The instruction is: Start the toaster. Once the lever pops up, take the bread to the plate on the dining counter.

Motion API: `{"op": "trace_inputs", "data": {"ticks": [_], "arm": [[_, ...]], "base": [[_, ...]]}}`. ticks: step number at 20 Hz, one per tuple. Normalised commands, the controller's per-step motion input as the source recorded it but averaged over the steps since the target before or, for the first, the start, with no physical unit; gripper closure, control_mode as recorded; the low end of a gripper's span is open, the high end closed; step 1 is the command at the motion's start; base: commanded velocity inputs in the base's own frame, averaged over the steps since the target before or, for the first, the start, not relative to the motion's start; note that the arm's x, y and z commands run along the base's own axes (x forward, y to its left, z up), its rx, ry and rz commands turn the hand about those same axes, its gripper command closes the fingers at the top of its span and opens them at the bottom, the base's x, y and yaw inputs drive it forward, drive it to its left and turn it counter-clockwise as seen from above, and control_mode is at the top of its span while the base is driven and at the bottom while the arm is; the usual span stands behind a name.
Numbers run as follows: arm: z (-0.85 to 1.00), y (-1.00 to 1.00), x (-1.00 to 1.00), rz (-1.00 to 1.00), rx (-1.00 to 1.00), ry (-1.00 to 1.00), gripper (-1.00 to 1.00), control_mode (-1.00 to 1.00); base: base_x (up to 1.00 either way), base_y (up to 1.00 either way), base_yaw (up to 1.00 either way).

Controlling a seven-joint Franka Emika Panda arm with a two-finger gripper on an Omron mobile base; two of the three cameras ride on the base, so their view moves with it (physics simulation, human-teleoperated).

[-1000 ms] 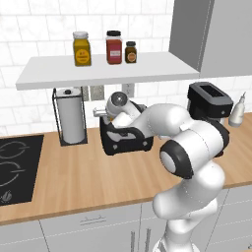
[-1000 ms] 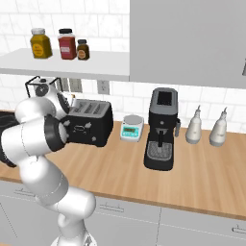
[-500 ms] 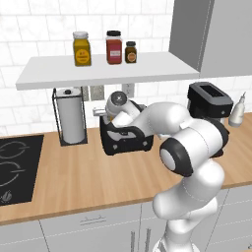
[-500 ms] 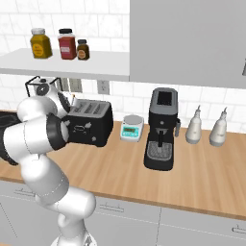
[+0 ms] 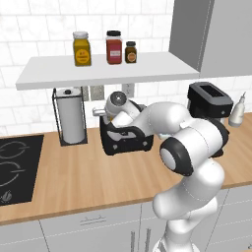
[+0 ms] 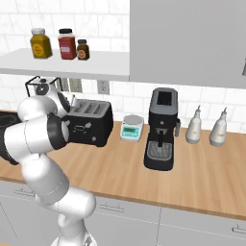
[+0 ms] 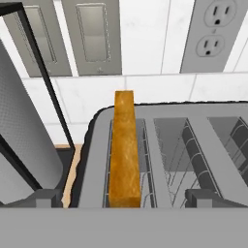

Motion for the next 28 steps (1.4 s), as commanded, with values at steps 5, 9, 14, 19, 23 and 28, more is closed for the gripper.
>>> {"op": "trace_inputs", "data": {"ticks": [5, 9, 14, 19, 23, 28], "arm": [[0.00, 0.00, 0.05, 0.00, 0.00, 0.00, -1.00, -1.00], [0.00, 0.00, 0.07, 0.00, 0.00, 0.00, -1.00, -1.00], [0.00, 0.00, 0.00, 0.00, 0.00, 0.00, 1.00, -1.00], [0.00, 0.00, 0.00, 0.00, 0.00, 0.00, 1.00, -1.00], [0.00, 0.00, 0.00, 0.00, 0.00, 0.00, 1.00, -1.00], [0.00, 0.00, 0.00, 0.00, 0.00, 0.00, 1.00, -1.00]], "base": [[0.00, 0.00, 0.00], [0.00, 0.00, 0.00], [0.00, 0.00, 0.00], [0.00, 0.00, 0.00], [0.00, 0.00, 0.00], [0.00, 0.00, 0.00]]}}
